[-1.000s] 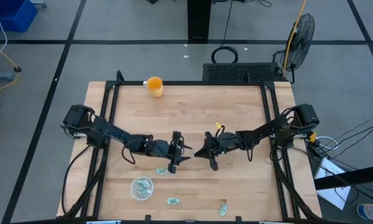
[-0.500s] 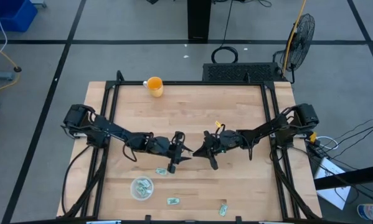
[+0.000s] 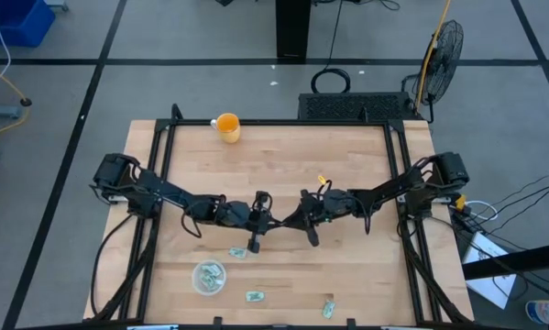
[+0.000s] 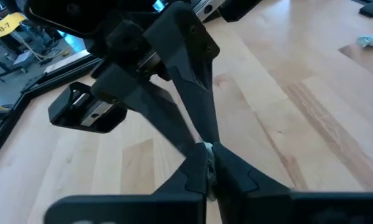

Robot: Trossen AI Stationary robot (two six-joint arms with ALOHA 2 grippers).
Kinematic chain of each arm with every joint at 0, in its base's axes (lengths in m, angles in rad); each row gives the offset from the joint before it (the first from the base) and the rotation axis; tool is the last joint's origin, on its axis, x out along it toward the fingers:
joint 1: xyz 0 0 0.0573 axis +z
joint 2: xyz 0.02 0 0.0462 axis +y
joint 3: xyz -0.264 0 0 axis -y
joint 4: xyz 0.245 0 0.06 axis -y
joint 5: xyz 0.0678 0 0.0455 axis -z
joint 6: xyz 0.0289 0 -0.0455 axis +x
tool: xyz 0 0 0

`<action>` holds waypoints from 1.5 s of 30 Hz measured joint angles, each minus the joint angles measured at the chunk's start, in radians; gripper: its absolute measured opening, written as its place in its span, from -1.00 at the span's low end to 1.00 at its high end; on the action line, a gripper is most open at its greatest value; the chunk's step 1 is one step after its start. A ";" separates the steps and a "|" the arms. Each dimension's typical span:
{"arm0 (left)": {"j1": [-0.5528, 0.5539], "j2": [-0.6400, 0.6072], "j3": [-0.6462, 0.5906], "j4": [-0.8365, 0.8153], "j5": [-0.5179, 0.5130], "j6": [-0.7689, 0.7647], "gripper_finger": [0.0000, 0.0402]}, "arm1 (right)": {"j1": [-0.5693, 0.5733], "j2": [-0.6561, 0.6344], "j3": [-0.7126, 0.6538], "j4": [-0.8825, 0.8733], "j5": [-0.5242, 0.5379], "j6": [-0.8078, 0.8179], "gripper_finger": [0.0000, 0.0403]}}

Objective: Pick and place Stevia / Truvia into bins
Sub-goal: Put the stevia packet into the transparent container

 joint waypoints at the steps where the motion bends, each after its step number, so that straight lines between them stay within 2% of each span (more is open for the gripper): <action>1: 0.000 0.000 0.000 0.000 0.000 0.000 -0.89 | 0.000 0.000 0.000 0.000 0.009 0.004 -0.68; 5: 0.000 0.000 0.000 -0.003 -0.004 0.000 -0.85 | 0.002 0.000 0.000 -0.013 0.095 0.015 -0.48; 9: -0.009 -0.004 0.000 -0.020 -0.017 -0.003 -0.95 | 0.002 -0.001 0.000 -0.022 0.150 0.015 -0.32; 12: -0.023 -0.046 0.000 -0.109 -0.027 -0.021 -0.94 | 0.001 -0.002 0.001 -0.028 0.173 0.015 -0.24; 15: -0.059 -0.112 0.000 -0.277 -0.029 -0.076 -0.91 | 0.000 -0.002 0.001 -0.061 0.186 0.015 -0.19; 19: -0.130 -0.241 0.001 -0.511 -0.025 -0.239 -0.96 | 0.002 -0.002 0.001 -0.117 0.173 -0.009 -0.19; 21: -0.184 -0.312 0.001 -0.634 0.025 -0.368 -0.95 | 0.001 -0.002 0.000 -0.153 0.173 -0.028 -0.20; 26: -0.359 -0.419 0.001 -0.810 0.052 -0.639 -0.94 | 0.000 -0.001 0.000 -0.198 0.174 -0.042 -0.23; 29: -0.450 -0.424 0.001 -0.874 0.076 -0.824 -0.96 | 0.000 -0.001 0.000 -0.194 0.174 -0.062 -0.22; 32: -0.519 -0.398 0.001 -0.915 0.037 -0.989 -0.91 | 0.000 -0.001 0.000 -0.196 0.174 -0.078 -0.22; 37: -0.557 -0.346 0.000 -0.930 -0.060 -1.055 -0.80 | 0.000 -0.001 0.000 -0.189 0.171 -0.128 -0.23; 45: -0.553 -0.272 0.000 -0.935 0.050 -1.210 -0.85 | 0.004 -0.001 0.000 -0.189 0.170 -0.092 -0.23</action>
